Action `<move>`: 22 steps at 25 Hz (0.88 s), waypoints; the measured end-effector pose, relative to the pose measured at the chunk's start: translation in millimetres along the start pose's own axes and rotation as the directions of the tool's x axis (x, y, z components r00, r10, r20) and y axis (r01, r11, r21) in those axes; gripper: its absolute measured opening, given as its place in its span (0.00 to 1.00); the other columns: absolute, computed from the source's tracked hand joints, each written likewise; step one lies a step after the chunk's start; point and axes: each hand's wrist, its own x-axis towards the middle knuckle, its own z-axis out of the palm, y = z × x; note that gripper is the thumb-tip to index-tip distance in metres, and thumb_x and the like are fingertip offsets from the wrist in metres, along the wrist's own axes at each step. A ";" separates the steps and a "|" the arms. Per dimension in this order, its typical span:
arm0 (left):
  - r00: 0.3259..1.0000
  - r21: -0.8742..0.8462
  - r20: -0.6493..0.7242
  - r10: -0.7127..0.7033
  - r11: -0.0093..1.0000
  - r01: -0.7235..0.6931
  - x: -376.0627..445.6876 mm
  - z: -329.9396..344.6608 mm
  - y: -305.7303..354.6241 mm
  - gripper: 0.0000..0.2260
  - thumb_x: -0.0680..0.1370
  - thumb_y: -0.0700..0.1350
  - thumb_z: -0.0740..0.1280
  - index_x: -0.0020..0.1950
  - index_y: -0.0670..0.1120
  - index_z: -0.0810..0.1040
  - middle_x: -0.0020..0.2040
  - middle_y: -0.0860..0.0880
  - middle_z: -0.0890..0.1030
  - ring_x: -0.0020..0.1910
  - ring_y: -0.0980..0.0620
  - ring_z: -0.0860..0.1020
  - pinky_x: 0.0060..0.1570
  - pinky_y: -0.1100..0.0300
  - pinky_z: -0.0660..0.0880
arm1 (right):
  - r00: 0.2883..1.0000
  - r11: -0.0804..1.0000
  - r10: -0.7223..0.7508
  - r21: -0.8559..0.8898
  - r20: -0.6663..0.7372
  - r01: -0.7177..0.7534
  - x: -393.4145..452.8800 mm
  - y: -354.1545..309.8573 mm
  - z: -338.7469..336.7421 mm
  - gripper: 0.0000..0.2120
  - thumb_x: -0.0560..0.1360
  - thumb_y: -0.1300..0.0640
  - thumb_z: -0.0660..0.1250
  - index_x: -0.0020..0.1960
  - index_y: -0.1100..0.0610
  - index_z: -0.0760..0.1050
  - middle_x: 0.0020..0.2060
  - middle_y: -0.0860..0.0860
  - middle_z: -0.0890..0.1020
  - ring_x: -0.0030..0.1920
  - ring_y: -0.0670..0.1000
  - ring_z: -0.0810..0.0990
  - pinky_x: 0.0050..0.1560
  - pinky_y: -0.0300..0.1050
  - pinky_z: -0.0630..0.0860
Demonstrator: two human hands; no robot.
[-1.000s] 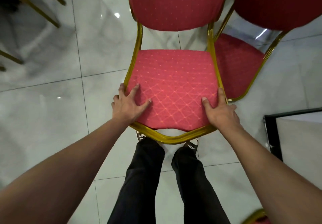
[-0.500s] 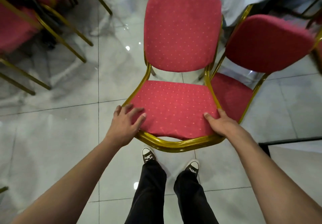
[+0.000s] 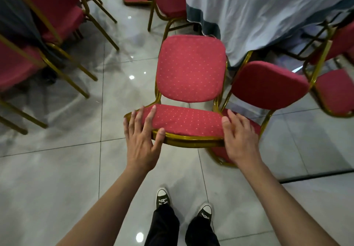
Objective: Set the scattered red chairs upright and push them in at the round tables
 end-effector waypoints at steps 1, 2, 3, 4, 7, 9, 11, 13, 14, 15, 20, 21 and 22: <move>1.000 0.003 0.002 -0.005 1.000 0.005 9.2 0.1 1.7 0.31 0.81 0.68 0.43 0.81 0.56 0.58 0.81 0.48 0.58 0.81 0.48 0.50 0.78 0.39 0.47 | 0.988 0.991 -0.127 0.034 -0.087 0.131 -2.9 -6.2 2.4 0.33 0.81 0.32 0.42 0.80 0.45 0.61 0.77 0.54 0.65 0.76 0.57 0.63 0.75 0.60 0.60; 1.000 0.006 0.002 -0.009 1.000 0.009 18.9 -0.1 3.7 0.31 0.81 0.68 0.42 0.81 0.56 0.58 0.81 0.48 0.57 0.81 0.48 0.49 0.78 0.39 0.47 | 0.970 0.975 -0.210 0.042 -0.125 0.217 -2.4 -11.7 5.2 0.32 0.82 0.33 0.42 0.81 0.46 0.60 0.77 0.53 0.66 0.76 0.55 0.64 0.75 0.59 0.60; 1.000 0.006 -0.003 -0.013 1.000 0.013 26.7 0.0 6.3 0.31 0.81 0.69 0.42 0.80 0.56 0.59 0.81 0.49 0.57 0.81 0.48 0.49 0.78 0.40 0.47 | 0.956 0.963 -0.259 0.040 -0.139 0.267 0.3 -13.7 8.6 0.31 0.83 0.35 0.42 0.81 0.46 0.59 0.77 0.53 0.66 0.76 0.54 0.64 0.76 0.59 0.60; 1.000 0.001 -0.012 -0.014 1.000 0.014 35.0 -0.6 8.7 0.31 0.81 0.69 0.42 0.80 0.56 0.60 0.81 0.48 0.58 0.81 0.48 0.50 0.78 0.40 0.47 | 0.945 0.954 -0.288 0.035 -0.152 0.297 5.6 -16.3 11.6 0.31 0.83 0.36 0.42 0.81 0.46 0.58 0.77 0.53 0.67 0.76 0.53 0.64 0.76 0.59 0.60; 1.000 -0.022 -0.011 -0.019 1.000 0.018 56.6 -3.4 14.8 0.32 0.80 0.69 0.42 0.79 0.56 0.62 0.80 0.49 0.60 0.81 0.47 0.52 0.78 0.40 0.47 | 0.935 0.959 -0.264 0.038 -0.238 0.281 22.8 -26.1 13.8 0.29 0.84 0.38 0.44 0.80 0.48 0.63 0.72 0.52 0.73 0.73 0.54 0.68 0.74 0.64 0.61; 1.000 -0.024 0.015 -0.021 0.999 0.021 68.3 -5.8 17.6 0.32 0.80 0.70 0.41 0.78 0.57 0.62 0.79 0.50 0.60 0.81 0.48 0.52 0.78 0.40 0.45 | 0.938 0.977 -0.180 0.056 -0.295 0.206 32.6 -34.8 14.6 0.28 0.83 0.40 0.45 0.77 0.50 0.67 0.68 0.53 0.76 0.70 0.55 0.71 0.72 0.67 0.62; 0.999 -0.021 0.042 -0.018 1.000 0.019 82.3 -9.3 20.0 0.32 0.79 0.71 0.40 0.78 0.59 0.62 0.79 0.50 0.61 0.81 0.48 0.52 0.78 0.41 0.44 | 0.934 0.984 -0.131 0.068 -0.332 0.162 42.7 -46.3 11.4 0.27 0.83 0.41 0.47 0.75 0.50 0.69 0.65 0.54 0.78 0.68 0.58 0.73 0.71 0.69 0.63; 0.999 -0.023 0.053 -0.012 1.000 0.013 103.4 -13.8 23.5 0.32 0.79 0.72 0.38 0.78 0.61 0.61 0.79 0.50 0.62 0.80 0.48 0.52 0.78 0.42 0.42 | 0.936 0.984 -0.122 0.082 -0.329 0.157 59.2 -54.5 5.2 0.27 0.83 0.42 0.47 0.75 0.51 0.70 0.64 0.56 0.78 0.67 0.59 0.74 0.69 0.70 0.65; 0.998 -0.027 0.062 -0.014 1.000 0.016 114.4 -15.4 23.7 0.33 0.78 0.72 0.38 0.78 0.62 0.60 0.79 0.51 0.62 0.80 0.49 0.51 0.78 0.42 0.40 | 0.940 0.983 -0.120 0.093 -0.319 0.157 67.9 -58.5 2.8 0.27 0.83 0.41 0.47 0.75 0.50 0.70 0.65 0.55 0.78 0.67 0.59 0.74 0.69 0.70 0.65; 0.997 -0.037 0.071 -0.013 0.999 0.015 128.6 -15.6 26.8 0.33 0.77 0.73 0.37 0.78 0.63 0.60 0.79 0.51 0.61 0.80 0.49 0.50 0.78 0.44 0.38 | 0.945 0.983 -0.109 0.109 -0.309 0.150 79.6 -62.4 -2.7 0.28 0.83 0.39 0.46 0.75 0.50 0.69 0.65 0.55 0.78 0.67 0.59 0.74 0.69 0.69 0.65; 0.998 -0.058 0.060 -0.003 0.998 0.006 175.3 -14.7 35.0 0.33 0.77 0.73 0.38 0.78 0.64 0.60 0.77 0.51 0.63 0.80 0.50 0.51 0.78 0.45 0.37 | 0.956 0.983 -0.089 0.132 -0.280 0.130 119.9 -79.5 -21.1 0.34 0.79 0.32 0.42 0.75 0.47 0.69 0.66 0.53 0.77 0.67 0.57 0.73 0.71 0.58 0.62; 0.998 -0.069 0.066 0.001 0.998 0.004 184.8 -15.0 36.1 0.33 0.76 0.74 0.38 0.77 0.64 0.60 0.77 0.51 0.63 0.79 0.49 0.51 0.78 0.45 0.37 | 0.956 0.983 -0.094 0.128 -0.279 0.134 126.6 -82.6 -22.7 0.35 0.79 0.30 0.41 0.76 0.46 0.68 0.66 0.52 0.77 0.67 0.57 0.73 0.72 0.60 0.62; 0.997 -0.077 0.082 0.006 0.997 0.001 195.7 -15.5 38.0 0.34 0.76 0.74 0.38 0.77 0.65 0.60 0.77 0.51 0.62 0.79 0.49 0.51 0.78 0.45 0.37 | 0.955 0.982 -0.092 0.131 -0.281 0.133 133.6 -85.3 -25.2 0.35 0.79 0.29 0.40 0.76 0.45 0.67 0.66 0.52 0.77 0.66 0.57 0.74 0.71 0.62 0.63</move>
